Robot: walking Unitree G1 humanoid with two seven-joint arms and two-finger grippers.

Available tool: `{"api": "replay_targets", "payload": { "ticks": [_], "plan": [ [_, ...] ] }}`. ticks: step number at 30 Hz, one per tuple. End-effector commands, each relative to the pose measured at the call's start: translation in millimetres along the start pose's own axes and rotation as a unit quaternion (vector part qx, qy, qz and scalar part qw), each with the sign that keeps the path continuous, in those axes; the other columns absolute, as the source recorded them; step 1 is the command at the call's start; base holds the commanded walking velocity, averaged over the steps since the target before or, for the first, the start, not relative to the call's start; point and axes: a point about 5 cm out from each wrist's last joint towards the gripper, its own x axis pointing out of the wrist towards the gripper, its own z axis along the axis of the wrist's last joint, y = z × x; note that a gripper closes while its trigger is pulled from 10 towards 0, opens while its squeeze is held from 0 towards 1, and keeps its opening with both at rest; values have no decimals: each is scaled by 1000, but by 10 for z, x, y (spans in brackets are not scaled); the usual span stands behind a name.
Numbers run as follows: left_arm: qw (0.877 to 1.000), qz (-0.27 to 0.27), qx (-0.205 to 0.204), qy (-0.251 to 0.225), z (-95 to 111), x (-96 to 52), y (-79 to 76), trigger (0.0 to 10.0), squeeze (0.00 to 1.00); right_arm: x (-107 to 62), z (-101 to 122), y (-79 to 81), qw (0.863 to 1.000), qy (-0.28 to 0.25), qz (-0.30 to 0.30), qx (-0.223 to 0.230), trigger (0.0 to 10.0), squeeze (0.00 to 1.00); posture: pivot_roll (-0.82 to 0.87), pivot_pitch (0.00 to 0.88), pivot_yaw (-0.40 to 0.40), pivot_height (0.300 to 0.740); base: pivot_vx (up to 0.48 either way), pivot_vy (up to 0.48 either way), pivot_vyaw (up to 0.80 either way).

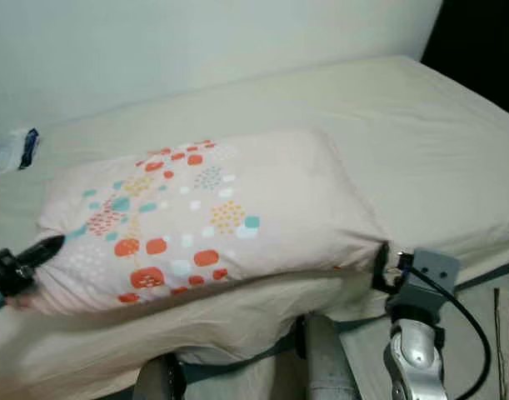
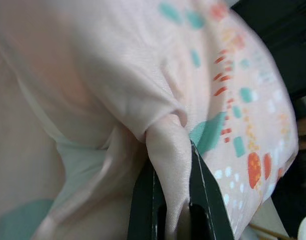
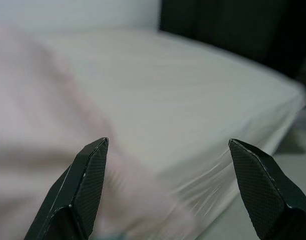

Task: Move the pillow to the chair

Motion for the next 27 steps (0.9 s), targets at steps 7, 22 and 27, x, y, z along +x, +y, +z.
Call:
{"api": "replay_targets", "payload": {
  "ticks": [7,22,27],
  "plan": [
    [999,-32,-7,13,-92,165,-80,0,0,3,-98,310,982,58,96,155,10000,0,-111,104,88,565,0,0,0],
    [997,-67,-19,11,-197,348,-192,0,0,226,-166,890,919,130,250,274,10000,0,-99,113,86,565,0,0,0],
    [997,-71,-18,17,-226,365,-214,0,0,144,-238,1201,883,202,341,253,10000,0,-93,113,84,565,0,0,0]
  ]
}}
